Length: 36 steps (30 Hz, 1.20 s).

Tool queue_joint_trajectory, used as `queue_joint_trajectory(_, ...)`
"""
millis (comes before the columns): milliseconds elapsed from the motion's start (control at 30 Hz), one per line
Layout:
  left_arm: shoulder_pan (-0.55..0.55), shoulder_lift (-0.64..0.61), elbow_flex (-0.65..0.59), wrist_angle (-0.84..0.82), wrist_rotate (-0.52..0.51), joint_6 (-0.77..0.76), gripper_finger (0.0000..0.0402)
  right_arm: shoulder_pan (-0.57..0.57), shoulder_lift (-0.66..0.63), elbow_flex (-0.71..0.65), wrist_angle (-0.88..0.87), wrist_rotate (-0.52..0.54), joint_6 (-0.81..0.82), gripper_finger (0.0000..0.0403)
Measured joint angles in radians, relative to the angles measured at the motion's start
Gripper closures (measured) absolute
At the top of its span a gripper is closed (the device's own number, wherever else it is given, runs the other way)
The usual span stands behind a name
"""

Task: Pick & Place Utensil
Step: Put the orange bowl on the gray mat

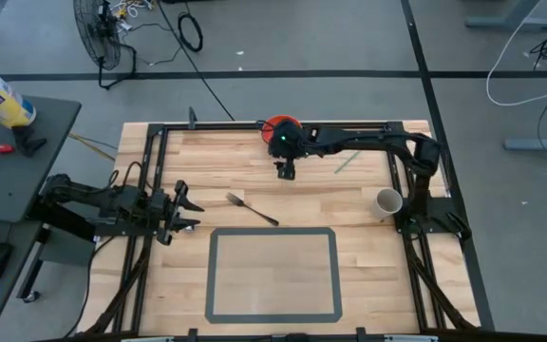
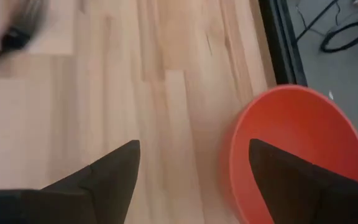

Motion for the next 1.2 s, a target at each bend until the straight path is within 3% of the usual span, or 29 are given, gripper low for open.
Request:
queue_joint_trajectory(433, 0.0, 0.0, 0.0, 0.0, 0.0, 0.0, 0.0239, -0.116, 0.121, 0.0, 0.069, -0.007, 0.002, 0.0143)
queue_joint_trajectory(633, 0.0, 0.0, 0.0, 0.0, 0.0, 0.0, 0.0239, -0.134, 0.121, 0.0, 0.06, -0.084, 0.036, 0.0201)
queue_joint_trajectory(833, 0.0, 0.0, 0.0, 0.0, 0.0, 0.0, 0.0239, -0.133, 0.121, 0.0, 0.057, -0.088, 0.032, 0.0257)
queue_joint_trajectory(1200, 0.0, 0.0, 0.0, 0.0, 0.0, 0.0, 0.0239, -0.132, 0.121, 0.0, 0.054, -0.089, 0.029, 0.0323)
